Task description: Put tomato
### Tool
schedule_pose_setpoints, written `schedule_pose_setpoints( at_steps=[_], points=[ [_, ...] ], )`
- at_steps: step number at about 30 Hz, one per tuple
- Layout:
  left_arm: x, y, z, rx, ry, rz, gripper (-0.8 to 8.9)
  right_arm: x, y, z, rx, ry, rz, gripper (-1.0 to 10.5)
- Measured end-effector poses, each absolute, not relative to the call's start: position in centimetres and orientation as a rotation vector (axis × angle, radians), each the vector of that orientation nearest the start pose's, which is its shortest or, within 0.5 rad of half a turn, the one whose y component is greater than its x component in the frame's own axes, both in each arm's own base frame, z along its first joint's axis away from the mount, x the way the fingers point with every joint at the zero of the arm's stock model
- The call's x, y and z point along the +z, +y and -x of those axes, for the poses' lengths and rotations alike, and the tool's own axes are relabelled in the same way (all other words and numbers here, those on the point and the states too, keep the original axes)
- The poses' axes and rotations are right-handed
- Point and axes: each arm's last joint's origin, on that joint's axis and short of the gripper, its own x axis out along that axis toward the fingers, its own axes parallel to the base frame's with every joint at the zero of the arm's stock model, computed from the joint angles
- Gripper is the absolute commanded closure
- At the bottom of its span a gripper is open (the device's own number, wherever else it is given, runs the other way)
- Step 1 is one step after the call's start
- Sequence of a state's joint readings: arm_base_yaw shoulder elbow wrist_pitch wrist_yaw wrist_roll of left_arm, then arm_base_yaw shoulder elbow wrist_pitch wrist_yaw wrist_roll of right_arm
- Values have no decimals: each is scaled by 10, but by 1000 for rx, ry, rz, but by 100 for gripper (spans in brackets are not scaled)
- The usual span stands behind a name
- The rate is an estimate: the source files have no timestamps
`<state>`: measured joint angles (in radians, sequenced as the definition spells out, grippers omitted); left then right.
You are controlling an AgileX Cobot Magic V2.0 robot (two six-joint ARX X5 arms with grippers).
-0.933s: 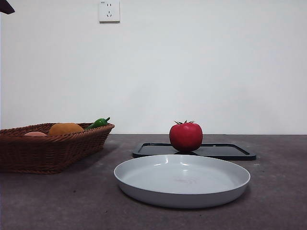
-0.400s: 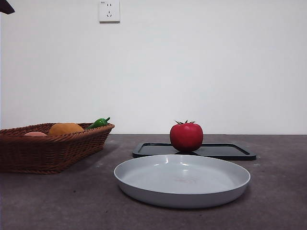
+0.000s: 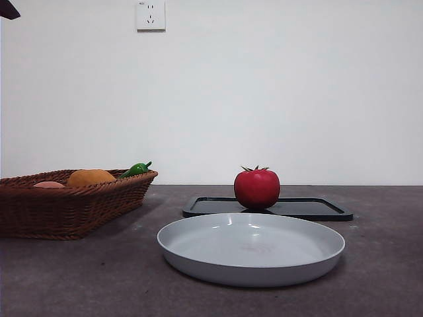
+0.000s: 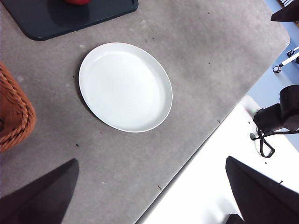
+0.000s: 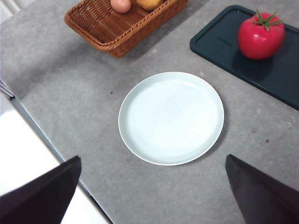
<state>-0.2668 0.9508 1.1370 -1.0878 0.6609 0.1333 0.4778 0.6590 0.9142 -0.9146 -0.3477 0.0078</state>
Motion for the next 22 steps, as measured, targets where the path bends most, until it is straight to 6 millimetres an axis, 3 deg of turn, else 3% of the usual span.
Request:
schedule_pose_setpoints(
  at_steps=[9, 22],
  points=[
    [352, -57, -142, -920, 854, 67, 801, 327, 59, -92, 792, 679, 37, 940],
    [352, -57, -142, -920, 854, 67, 805, 328, 59, -92, 793, 664, 36, 940]
  ],
)
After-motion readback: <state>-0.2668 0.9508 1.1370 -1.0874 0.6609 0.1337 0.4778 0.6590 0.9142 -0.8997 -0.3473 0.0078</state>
